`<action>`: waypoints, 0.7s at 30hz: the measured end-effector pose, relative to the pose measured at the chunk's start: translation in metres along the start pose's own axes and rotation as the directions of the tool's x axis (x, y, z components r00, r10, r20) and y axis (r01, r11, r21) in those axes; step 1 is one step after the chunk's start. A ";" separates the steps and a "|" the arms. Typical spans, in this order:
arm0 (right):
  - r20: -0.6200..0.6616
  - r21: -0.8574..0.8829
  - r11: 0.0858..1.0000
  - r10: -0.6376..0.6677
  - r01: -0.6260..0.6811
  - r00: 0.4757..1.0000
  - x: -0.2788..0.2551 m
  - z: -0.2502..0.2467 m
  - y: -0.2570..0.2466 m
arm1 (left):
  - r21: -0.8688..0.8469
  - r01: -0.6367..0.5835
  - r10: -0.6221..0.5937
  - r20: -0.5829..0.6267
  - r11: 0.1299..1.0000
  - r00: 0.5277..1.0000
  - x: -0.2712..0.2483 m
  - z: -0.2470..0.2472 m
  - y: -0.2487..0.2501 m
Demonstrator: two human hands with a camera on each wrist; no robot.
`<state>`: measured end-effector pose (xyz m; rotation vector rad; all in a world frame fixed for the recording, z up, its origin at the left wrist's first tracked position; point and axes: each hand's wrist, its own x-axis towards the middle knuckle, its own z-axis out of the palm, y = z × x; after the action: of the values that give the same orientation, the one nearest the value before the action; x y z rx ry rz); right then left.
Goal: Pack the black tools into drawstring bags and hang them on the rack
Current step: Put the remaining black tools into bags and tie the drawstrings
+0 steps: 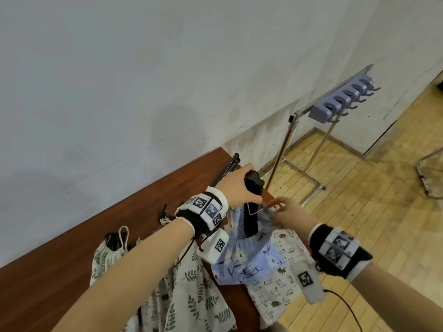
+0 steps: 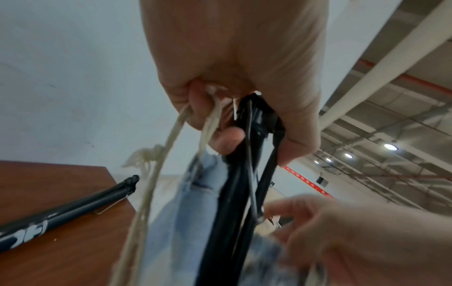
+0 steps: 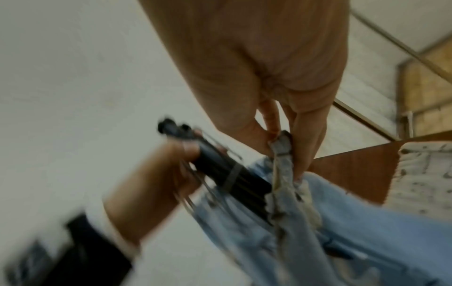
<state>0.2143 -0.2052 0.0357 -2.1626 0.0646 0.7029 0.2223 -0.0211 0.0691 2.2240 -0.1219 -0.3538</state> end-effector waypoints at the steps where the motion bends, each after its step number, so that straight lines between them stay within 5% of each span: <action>1: 0.001 0.126 0.992 0.011 -0.011 1.000 -0.004 -0.012 -0.007 | 0.023 -0.017 0.016 0.031 1.000 0.999 -0.001 0.000 0.002; 3: -0.002 0.405 0.914 0.010 -0.009 1.000 -0.013 -0.036 -0.022 | 0.053 -0.041 0.036 0.080 0.998 0.996 -0.003 0.001 0.005; 5: 0.020 0.705 0.709 0.013 -0.023 1.000 -0.018 -0.058 -0.036 | 0.074 -0.063 0.055 0.104 0.995 0.993 -0.004 0.003 0.007; 7: 0.034 0.777 0.628 0.011 -0.033 0.999 -0.017 -0.074 -0.046 | 0.078 -0.064 0.056 0.106 0.995 0.993 -0.003 0.004 0.009; 9: 0.012 0.601 0.799 0.008 -0.013 1.000 -0.019 -0.076 -0.049 | 0.064 -0.046 0.041 0.090 0.997 0.995 -0.002 0.003 0.011; 11: 0.043 0.163 0.987 0.010 -0.017 0.999 -0.019 -0.064 -0.038 | 0.032 -0.023 0.021 0.074 0.999 0.997 0.000 -0.002 0.011; 13: 0.221 -0.126 0.990 0.091 -0.064 0.971 -0.021 -0.041 -0.023 | 0.019 0.000 -0.001 0.070 1.000 0.998 0.003 -0.006 0.011; 16: 0.335 -0.080 0.970 0.244 -0.231 0.910 -0.020 -0.002 -0.013 | -0.002 0.024 -0.024 0.054 1.000 0.998 0.006 -0.007 0.009; 21: 0.184 0.018 0.962 0.264 -0.272 0.947 -0.010 0.032 -0.014 | -0.030 0.041 -0.040 0.029 0.999 0.999 0.006 -0.004 0.008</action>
<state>0.1950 -0.1741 0.0351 -2.0602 0.2801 1.0414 0.2297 -0.0249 0.0764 2.1942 -0.0859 -0.4074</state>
